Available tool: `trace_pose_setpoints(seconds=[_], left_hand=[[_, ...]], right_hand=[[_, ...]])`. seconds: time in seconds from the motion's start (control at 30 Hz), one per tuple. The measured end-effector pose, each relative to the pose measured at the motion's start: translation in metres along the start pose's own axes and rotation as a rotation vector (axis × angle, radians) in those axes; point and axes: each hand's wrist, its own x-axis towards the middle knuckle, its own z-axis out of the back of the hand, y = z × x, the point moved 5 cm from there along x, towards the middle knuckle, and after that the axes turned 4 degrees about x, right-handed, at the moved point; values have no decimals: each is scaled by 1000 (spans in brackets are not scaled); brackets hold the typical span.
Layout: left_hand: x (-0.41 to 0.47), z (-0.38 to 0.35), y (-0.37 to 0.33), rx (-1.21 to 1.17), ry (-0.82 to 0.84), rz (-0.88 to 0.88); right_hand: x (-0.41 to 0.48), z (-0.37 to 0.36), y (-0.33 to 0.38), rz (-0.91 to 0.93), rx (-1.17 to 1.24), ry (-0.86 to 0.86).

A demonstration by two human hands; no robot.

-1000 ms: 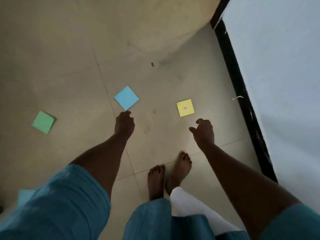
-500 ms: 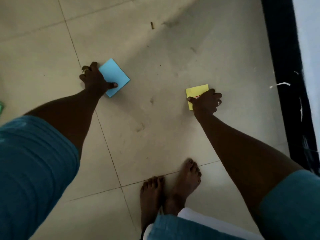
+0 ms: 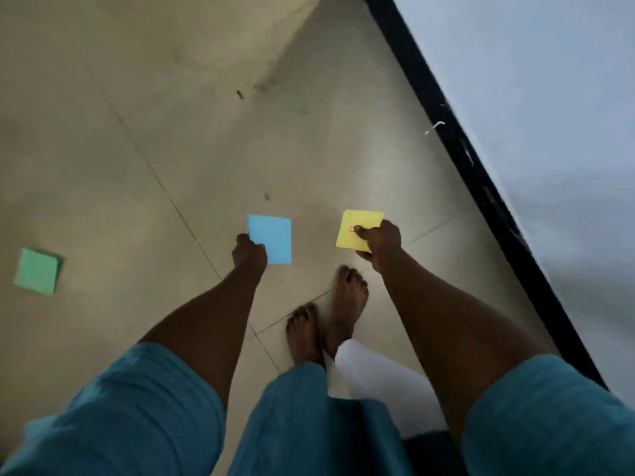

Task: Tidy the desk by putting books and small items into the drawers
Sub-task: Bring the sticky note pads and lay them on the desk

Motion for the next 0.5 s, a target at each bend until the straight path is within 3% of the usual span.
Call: trace_pose_setpoints(seconds=[0.1, 0.5], left_hand=[[-69, -3, -12, 25, 70, -48], [-376, -18, -42, 417, 344, -462]], right_hand=[[-64, 43, -24, -64, 133, 24], [-311, 243, -112, -197, 796, -311]])
